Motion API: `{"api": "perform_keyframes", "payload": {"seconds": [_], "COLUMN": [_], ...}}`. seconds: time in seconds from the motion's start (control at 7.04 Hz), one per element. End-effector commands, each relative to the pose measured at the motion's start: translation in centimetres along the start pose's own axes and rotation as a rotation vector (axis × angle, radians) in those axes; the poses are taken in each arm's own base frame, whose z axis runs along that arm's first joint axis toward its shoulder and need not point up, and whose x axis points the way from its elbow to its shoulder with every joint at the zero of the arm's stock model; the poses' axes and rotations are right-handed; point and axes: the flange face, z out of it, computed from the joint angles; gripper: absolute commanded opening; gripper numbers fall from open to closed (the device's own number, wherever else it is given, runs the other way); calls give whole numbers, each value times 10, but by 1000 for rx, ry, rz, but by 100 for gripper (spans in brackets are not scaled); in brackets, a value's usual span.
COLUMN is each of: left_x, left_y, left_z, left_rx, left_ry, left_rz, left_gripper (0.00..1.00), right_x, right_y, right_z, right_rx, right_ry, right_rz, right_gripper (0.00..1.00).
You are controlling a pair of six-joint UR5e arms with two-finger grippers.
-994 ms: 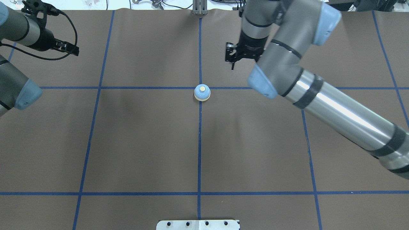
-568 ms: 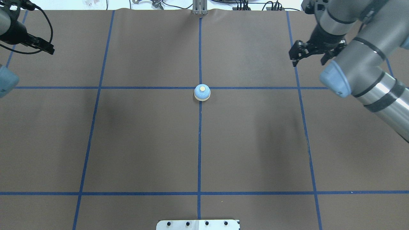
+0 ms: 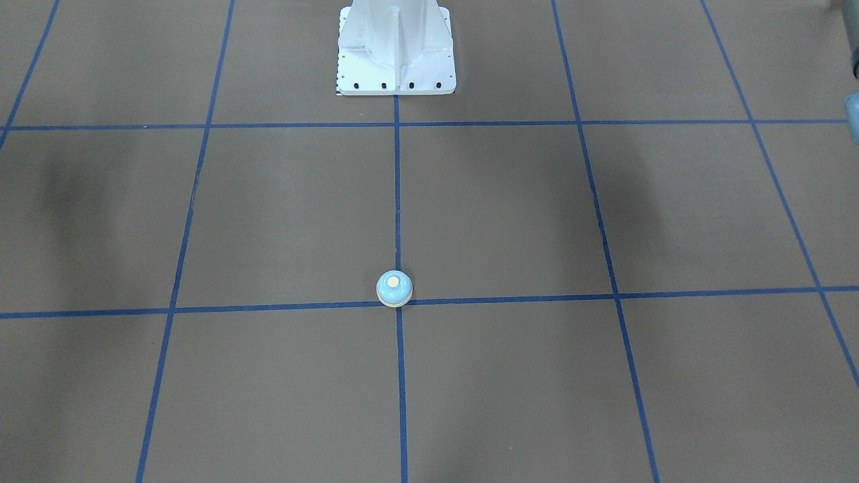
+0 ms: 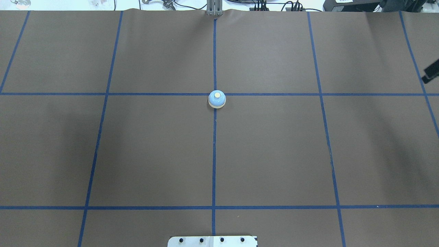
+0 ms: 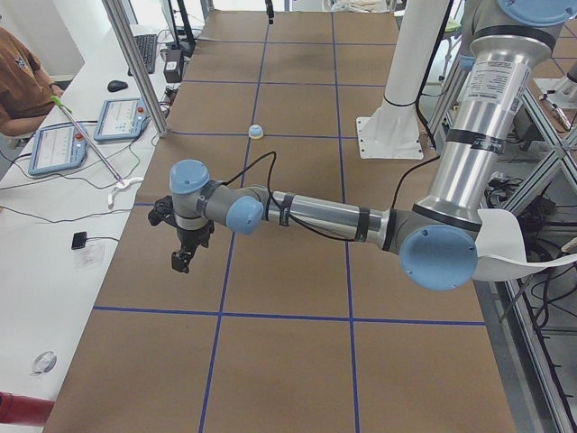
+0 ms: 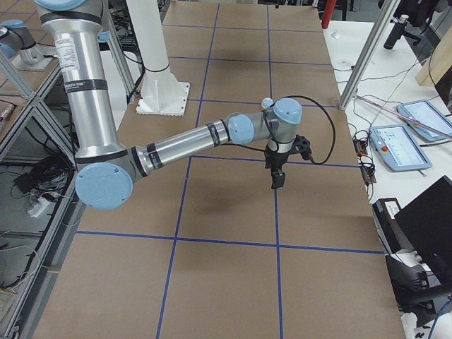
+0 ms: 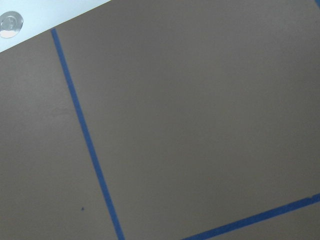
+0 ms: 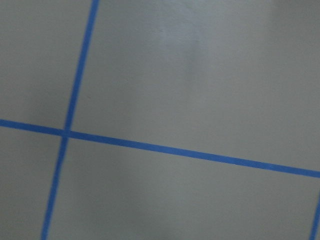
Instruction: Place and press bell with both arms
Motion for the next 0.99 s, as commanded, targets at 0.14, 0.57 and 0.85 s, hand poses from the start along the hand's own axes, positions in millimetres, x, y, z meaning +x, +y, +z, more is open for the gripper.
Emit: {"api": "perform_keyframes", "payload": {"seconds": [0.14,0.57,0.85], "left_x": [-85,-80,-59], "left_y": [104,124,133], "left_z": [-9,-26,-46], "left_rx": [-24,-43,-57], "left_ry": [-14,1,4], "left_rz": [-17,-77,-151], "left_gripper": [100,100,100], "right_x": [110,131,143], "right_y": [97,122,132], "right_z": [10,33,48], "right_rx": [-9,-52,-76], "right_ry": [-2,-28,-63], "right_rz": [24,76,115], "right_gripper": [100,100,100]}}
